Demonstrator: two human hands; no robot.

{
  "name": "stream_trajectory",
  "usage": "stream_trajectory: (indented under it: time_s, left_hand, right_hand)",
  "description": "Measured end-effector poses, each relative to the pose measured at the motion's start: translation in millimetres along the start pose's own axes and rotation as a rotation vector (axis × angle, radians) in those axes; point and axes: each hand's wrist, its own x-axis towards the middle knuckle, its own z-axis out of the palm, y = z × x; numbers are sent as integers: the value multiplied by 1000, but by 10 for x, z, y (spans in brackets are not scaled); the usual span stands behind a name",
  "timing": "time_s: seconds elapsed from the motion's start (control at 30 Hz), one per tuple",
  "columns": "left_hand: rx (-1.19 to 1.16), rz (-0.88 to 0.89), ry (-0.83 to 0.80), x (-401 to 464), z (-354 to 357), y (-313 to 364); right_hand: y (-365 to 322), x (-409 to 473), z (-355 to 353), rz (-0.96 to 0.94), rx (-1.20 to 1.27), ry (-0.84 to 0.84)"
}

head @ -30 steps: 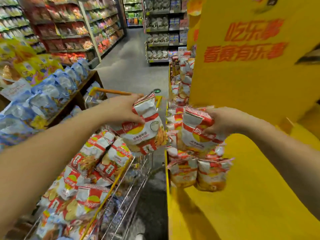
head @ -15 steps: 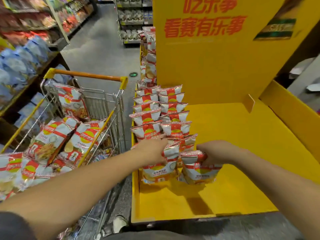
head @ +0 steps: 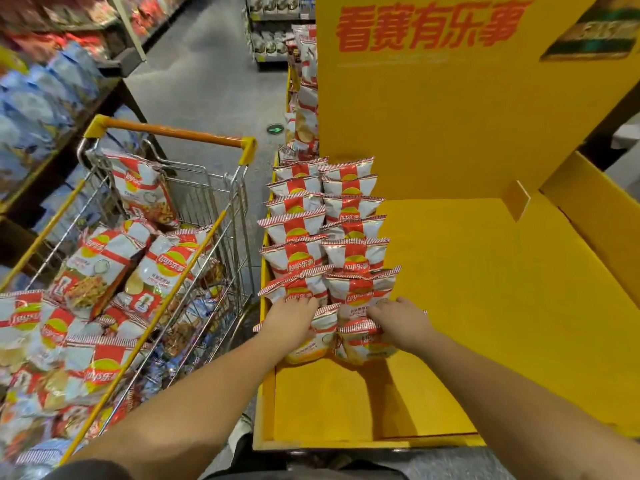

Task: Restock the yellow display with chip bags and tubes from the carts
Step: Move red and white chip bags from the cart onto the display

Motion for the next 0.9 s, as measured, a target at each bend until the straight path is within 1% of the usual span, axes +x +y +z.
stream_trajectory:
  time_s: [0.1,0.17,0.27,0.37,0.43,0.57,0.63,0.7,0.77,0.83,0.9]
  left_hand:
    - [-46,-4,-20,42,24,-78]
    - [-111,1,-6,53,-18,-114]
    - [-184,14,48,28,-86,-159]
    - [-148,53,31,-37,-27,-249]
    - [-129,56,20,-82,17,-328]
    - [-228,63,65,-155,-43,-484]
    - [-346,72,127,-211,-158,-571]
    - [-520,46,178,-293,-291,-710]
    - [-643,2,237,-371,-419,-845]
    - [-718,-56,299,-464,-511,-1055]
    - [-766,-112,332,-556,-530,-1322]
  right_hand:
    - [-19,56,-34,-3,-12,47]
    - [-29,88,-45,16,-14,46]
    - [-46,97,-69,112,4,-7]
    - [-72,87,-137,183,20,2]
    - [-85,79,-201,190,30,16]
    - [-116,22,-386,123,134,10]
    - [-133,5,-582,99,228,78]
    - [-194,60,-853,127,329,207]
    - [-310,166,-1131,125,403,310]
    - [-563,353,-1407,80,468,362]
    - [-907,555,-1633,28,548,368]
